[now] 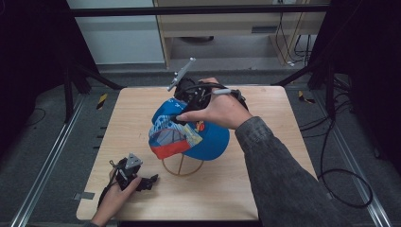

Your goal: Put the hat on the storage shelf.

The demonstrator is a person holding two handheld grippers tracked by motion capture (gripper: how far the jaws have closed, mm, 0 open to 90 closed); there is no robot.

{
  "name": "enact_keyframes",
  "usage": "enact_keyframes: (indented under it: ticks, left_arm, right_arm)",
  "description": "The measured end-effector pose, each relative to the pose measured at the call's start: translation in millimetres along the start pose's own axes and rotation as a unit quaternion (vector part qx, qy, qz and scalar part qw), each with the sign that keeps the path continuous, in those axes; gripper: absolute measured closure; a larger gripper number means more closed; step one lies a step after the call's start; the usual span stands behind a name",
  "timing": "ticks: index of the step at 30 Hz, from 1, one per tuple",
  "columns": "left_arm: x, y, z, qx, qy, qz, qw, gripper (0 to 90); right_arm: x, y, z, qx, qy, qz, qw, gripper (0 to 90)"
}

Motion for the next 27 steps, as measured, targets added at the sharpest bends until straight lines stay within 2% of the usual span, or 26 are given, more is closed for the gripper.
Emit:
enact_keyframes:
  ticks: [10,27]
  left_arm:
    - [0.0,0.0,0.0,0.000,0.000,0.000,1.0000,0.0]
    - [0.0,0.0,0.0,0.000,0.000,0.000,1.0000,0.0]
  right_arm:
    - [-2.3,3.5,-1.1,0.012,0.004,-0.009,0.9999,10.7]
    - [-8.7,11.7,1.0,0.007,-0.002,-0.018,0.9998,6.7]
Point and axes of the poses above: each handheld gripper's, and its own axes: x roughly forward along the jaws, y roughly out of its underside, z roughly to its left, the point moved 3 cm from there along x, roughly forward along the jaws, and after that the axes turned 5 degrees about z, right-handed, at the moved point
